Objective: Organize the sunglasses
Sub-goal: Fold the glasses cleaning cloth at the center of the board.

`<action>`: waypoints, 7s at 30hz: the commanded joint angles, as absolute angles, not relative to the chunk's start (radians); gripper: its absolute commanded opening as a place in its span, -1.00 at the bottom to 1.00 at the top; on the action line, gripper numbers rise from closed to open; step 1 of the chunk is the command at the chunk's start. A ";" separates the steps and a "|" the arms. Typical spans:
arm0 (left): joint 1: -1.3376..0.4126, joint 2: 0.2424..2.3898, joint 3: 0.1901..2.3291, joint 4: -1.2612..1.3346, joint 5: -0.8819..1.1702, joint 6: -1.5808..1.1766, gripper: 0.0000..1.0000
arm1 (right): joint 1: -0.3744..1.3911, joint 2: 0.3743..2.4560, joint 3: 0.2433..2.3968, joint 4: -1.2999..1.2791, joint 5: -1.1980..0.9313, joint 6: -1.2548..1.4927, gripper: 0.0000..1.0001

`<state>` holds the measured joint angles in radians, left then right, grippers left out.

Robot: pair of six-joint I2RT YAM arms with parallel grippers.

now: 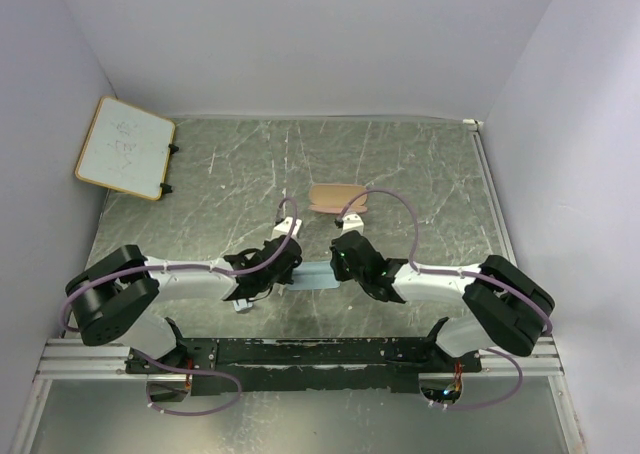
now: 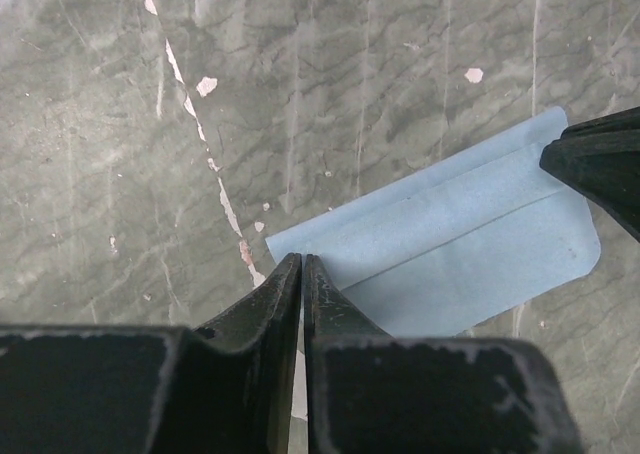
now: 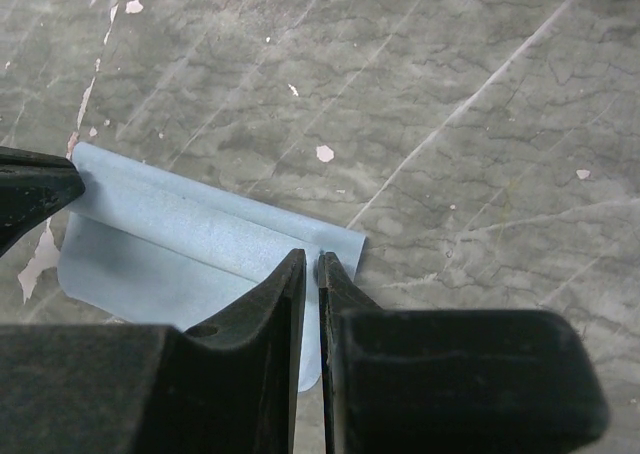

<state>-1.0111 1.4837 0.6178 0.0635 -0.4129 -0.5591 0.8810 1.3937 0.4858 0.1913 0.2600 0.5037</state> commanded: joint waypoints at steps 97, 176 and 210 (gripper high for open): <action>-1.055 1.314 0.500 0.097 -0.411 -0.597 -0.79 | 0.910 1.298 0.413 0.132 0.235 0.588 -0.74; -1.054 1.279 0.494 0.085 -0.434 -0.599 -0.77 | 0.909 1.239 0.435 0.052 0.202 0.591 -1.00; -1.054 1.268 0.487 0.078 -0.438 -0.600 -0.76 | 0.912 1.279 0.440 0.049 0.181 0.587 -1.00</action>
